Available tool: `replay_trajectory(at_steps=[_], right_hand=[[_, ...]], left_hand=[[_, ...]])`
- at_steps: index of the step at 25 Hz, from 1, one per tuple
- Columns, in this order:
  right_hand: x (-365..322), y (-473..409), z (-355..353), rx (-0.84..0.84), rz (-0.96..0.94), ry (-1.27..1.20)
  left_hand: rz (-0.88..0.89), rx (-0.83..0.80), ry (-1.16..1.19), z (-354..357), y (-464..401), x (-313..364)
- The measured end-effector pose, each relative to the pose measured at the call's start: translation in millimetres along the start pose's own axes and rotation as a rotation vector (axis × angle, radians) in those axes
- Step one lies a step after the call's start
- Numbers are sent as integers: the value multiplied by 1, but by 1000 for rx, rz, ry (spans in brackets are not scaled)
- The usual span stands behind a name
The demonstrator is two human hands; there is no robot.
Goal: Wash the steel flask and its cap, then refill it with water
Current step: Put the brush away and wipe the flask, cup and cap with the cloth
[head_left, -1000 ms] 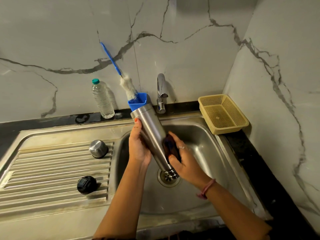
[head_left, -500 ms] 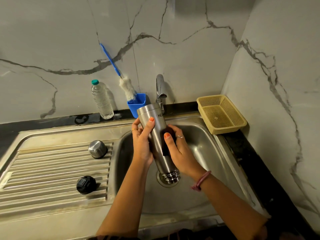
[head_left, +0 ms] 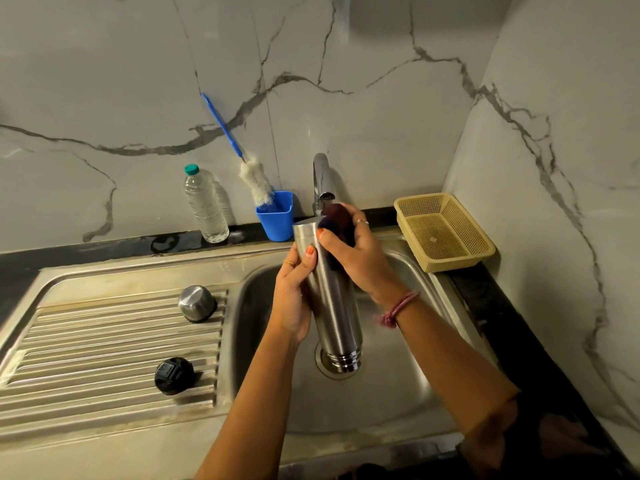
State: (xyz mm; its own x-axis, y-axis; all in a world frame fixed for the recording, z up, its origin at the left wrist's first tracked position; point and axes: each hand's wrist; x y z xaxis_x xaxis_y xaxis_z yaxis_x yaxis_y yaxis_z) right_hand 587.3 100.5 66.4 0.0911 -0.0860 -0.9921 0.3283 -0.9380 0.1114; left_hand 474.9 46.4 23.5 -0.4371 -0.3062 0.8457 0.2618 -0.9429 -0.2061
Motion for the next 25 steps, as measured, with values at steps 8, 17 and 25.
replay_trajectory(at_steps=[8,17,25], right_hand=[[92,63,6,52,71,153],[8,3,8,43,-55,45],[21,-4,9,151,-44,131]], left_hand=[[23,210,94,-11,-13,9],[34,70,-42,-2,-12,6],[-21,148,-64,5,-7,6]])
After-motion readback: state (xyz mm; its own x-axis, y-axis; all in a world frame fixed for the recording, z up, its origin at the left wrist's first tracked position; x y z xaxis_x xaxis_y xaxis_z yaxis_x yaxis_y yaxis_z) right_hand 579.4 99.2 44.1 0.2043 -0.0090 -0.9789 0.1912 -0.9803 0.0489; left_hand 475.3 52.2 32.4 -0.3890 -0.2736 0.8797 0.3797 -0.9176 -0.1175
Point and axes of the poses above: each hand's wrist, its own y-axis away from the middle knuckle, its own z-axis out of the palm, x = y × z, and after that the axes turned 15 degrees about z, right-handed
